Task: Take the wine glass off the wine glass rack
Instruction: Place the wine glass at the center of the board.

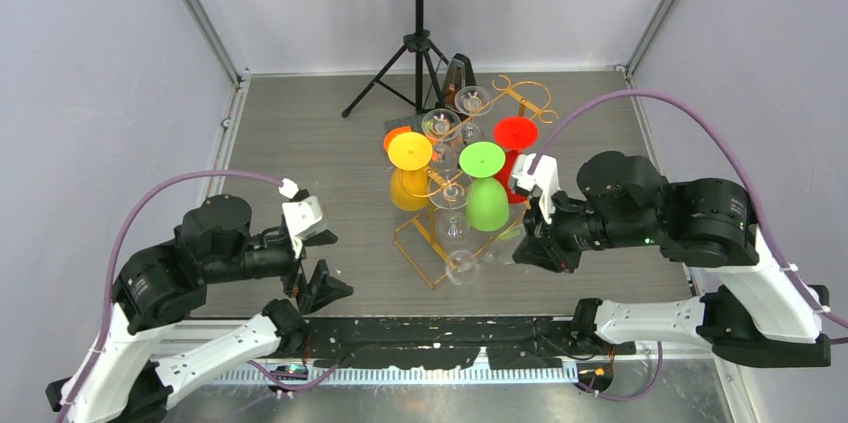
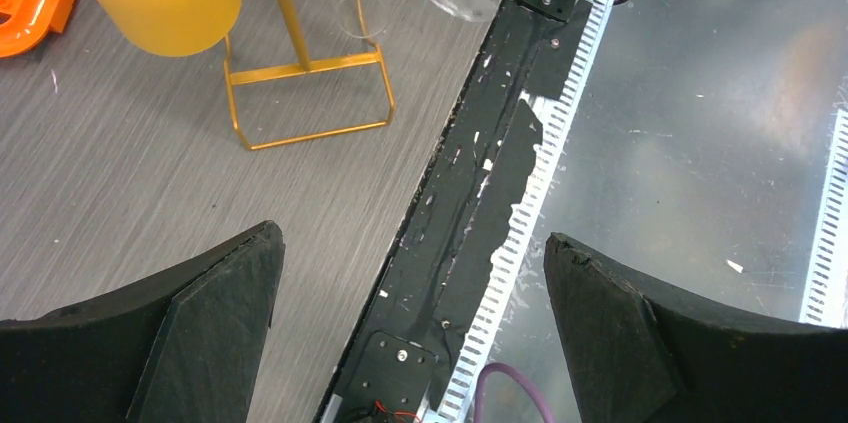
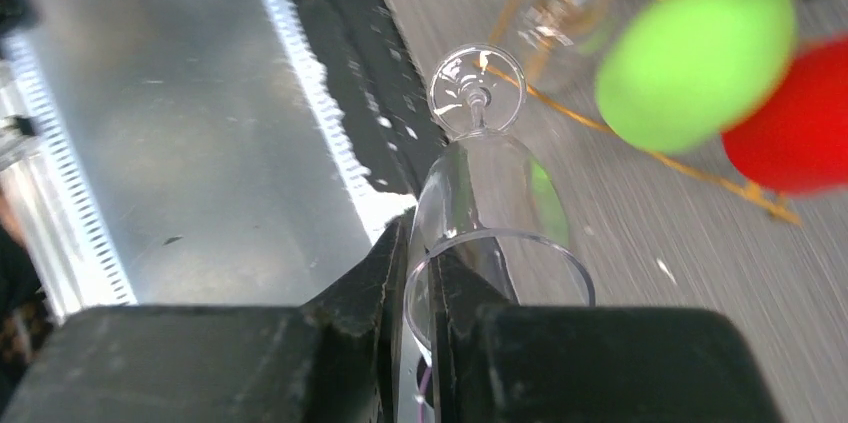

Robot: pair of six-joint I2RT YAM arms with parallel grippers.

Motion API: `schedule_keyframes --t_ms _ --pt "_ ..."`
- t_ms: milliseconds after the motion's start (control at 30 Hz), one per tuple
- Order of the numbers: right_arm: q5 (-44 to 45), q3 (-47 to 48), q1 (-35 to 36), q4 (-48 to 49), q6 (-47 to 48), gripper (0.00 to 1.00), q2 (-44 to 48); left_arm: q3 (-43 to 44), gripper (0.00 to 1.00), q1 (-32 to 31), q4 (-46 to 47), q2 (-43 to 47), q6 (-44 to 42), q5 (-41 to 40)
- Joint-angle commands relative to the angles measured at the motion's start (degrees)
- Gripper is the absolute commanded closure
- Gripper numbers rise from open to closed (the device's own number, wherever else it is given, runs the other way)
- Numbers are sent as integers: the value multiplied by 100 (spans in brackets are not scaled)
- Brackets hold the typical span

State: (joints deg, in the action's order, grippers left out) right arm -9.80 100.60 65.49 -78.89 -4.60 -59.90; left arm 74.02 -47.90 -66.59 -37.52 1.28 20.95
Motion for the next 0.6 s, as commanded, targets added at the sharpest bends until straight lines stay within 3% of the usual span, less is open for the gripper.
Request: schedule_keyframes --t_ms 0,267,567 --pt "1718 -9 8 -873 -907 94 -199 166 0 0 196 4 40 8" --pt "3023 -102 -206 -1024 -2028 94 80 107 0 0 261 32 32 93" --pt "3172 -426 -2272 -436 -1639 95 281 110 0 0 283 33 116 172"
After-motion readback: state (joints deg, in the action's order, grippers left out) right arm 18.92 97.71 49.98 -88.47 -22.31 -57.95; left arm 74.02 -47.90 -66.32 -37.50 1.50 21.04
